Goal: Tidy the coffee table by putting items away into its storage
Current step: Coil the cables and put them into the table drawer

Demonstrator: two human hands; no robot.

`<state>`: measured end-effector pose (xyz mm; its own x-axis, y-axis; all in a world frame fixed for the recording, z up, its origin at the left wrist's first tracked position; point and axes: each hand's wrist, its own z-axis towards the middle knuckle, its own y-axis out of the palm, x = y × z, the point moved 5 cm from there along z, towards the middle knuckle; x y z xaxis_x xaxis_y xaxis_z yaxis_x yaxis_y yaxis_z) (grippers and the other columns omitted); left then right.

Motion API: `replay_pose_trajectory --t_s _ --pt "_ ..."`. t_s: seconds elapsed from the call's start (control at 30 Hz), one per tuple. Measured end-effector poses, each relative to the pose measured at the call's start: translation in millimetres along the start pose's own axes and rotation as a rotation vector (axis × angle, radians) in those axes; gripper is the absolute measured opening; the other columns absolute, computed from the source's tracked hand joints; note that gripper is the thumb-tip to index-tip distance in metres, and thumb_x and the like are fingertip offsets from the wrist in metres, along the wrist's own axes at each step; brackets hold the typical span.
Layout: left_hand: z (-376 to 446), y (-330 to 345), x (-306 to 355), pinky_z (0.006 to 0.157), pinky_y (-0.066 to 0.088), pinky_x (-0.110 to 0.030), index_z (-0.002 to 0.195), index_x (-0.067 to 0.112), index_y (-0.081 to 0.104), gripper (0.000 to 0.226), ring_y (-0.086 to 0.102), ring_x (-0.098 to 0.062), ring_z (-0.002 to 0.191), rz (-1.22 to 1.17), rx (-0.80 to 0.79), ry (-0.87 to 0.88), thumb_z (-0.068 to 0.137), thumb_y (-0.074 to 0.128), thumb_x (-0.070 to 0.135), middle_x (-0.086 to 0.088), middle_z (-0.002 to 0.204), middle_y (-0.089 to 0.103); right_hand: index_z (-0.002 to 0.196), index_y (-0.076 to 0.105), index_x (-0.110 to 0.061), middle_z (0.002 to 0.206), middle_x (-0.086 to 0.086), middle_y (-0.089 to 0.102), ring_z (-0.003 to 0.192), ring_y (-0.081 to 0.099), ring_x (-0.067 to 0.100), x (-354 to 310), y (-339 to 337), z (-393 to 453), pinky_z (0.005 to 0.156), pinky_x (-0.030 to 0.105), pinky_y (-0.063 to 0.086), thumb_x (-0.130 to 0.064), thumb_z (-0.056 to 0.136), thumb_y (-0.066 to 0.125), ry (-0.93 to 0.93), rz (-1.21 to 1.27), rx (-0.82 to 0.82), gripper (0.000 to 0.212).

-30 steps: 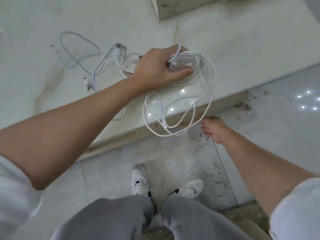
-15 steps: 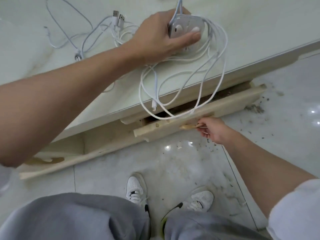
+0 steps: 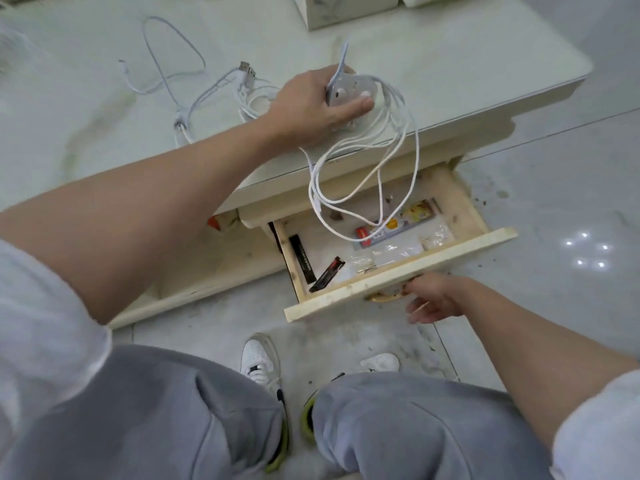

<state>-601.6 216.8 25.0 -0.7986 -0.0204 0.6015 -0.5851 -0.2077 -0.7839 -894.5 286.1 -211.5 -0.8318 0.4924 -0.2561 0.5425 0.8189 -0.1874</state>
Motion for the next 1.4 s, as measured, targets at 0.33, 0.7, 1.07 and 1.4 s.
replay_pose_trajectory --t_s 0.33,0.7,1.07,1.4 --pt "-78 46 53 0.055 0.046 -0.007 0.088 0.035 0.064 0.036 0.066 0.007 0.07 -0.163 -0.39 0.079 0.08 0.062 0.069 0.017 0.076 0.07 0.108 0.072 -0.016 0.103 0.005 0.076 0.094 0.072 0.019 -108 -86 -131 0.076 0.031 0.06 -0.044 0.083 0.068 -0.611 0.196 -0.264 0.038" --pt "-101 134 -24 0.061 0.043 -0.02 0.085 0.033 0.06 0.022 0.06 -0.004 0.07 -0.266 -0.383 -0.215 0.09 0.06 0.055 0.013 0.079 0.066 0.149 0.025 -0.035 0.134 0.004 0.053 0.104 0.068 0.024 -114 -55 -68 0.078 0.036 0.06 -0.064 0.057 0.084 -0.678 0.056 0.036 0.114" --pt "-44 226 -53 0.067 0.05 -0.032 0.114 0.03 0.063 0.065 0.064 -0.019 0.08 -0.057 -0.408 -0.216 0.08 0.042 0.081 0.0 0.093 0.069 0.101 0.055 -0.013 0.085 0.014 0.067 0.059 0.064 0.023 -127 -90 1 0.049 0.032 0.05 -0.037 0.094 0.057 -0.686 -0.133 0.497 0.025" --pt "-69 244 -37 0.087 0.046 -0.043 0.14 0.016 0.043 0.077 0.055 -0.034 0.115 0.255 -0.395 -0.181 0.09 0.031 0.074 -0.015 0.131 0.056 0.071 0.062 -0.008 0.065 0.011 0.064 0.059 0.06 0.025 -106 -90 13 0.057 0.031 0.046 -0.036 0.096 0.05 -0.359 -0.677 0.531 0.04"
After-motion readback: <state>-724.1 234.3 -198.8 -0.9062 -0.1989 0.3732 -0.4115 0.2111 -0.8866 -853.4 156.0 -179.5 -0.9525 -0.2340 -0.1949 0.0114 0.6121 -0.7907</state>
